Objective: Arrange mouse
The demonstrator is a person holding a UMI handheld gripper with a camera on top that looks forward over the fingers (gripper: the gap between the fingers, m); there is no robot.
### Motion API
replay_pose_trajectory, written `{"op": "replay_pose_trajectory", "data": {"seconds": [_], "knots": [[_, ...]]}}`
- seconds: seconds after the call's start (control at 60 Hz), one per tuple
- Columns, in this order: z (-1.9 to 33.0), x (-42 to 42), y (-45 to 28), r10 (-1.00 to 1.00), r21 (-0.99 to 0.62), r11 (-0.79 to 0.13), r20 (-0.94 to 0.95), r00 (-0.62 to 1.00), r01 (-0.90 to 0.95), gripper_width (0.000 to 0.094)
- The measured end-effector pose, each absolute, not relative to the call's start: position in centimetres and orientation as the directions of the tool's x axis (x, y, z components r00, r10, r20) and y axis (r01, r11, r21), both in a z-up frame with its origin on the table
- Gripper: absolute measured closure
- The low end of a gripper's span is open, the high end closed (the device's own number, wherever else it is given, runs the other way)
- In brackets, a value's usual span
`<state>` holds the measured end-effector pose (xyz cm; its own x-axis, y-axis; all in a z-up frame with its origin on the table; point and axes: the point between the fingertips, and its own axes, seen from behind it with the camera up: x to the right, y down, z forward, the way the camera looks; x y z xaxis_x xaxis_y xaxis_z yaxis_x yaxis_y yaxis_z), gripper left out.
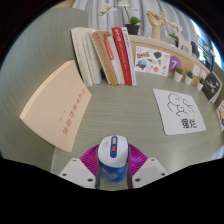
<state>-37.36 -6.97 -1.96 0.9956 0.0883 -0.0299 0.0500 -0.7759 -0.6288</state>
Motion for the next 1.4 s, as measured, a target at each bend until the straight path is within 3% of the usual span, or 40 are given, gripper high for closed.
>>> {"op": "replay_pose_trajectory", "data": {"seconds": [0.133, 0.417, 0.533, 0.617, 0.75, 1.15, 1.267, 1.4], "knots": [[-1.1, -37.2, -7.1, 0.108, -0.603, -0.794, -0.009, 0.994, 0.081, 0.0573], [16.1, -30.0, -1.8, 0.054, -0.788, -0.612, 0.046, 0.997, 0.07, 0.0574], [21.1, -23.8, 1.5, 0.001, -0.828, -0.553, 0.11, 0.994, 0.093, 0.0572], [22.7, -19.4, 4.1, -0.039, -0.848, -0.524, 0.121, 0.992, 0.083, 0.0573], [20.3, -13.7, 7.7, -0.068, -0.836, -0.546, 0.119, 0.991, 0.062, 0.0577], [1.7, -10.7, 10.3, 0.003, -0.646, -0.763, 0.017, 1.0, 0.013, 0.0576], [-1.4, -11.2, 9.5, 0.004, -0.613, -0.79, -0.028, 1.0, -0.014, 0.0572], [-1.2, -11.2, 9.7, -0.011, -0.658, -0.751, -0.068, 0.998, -0.053, 0.0563]]}}
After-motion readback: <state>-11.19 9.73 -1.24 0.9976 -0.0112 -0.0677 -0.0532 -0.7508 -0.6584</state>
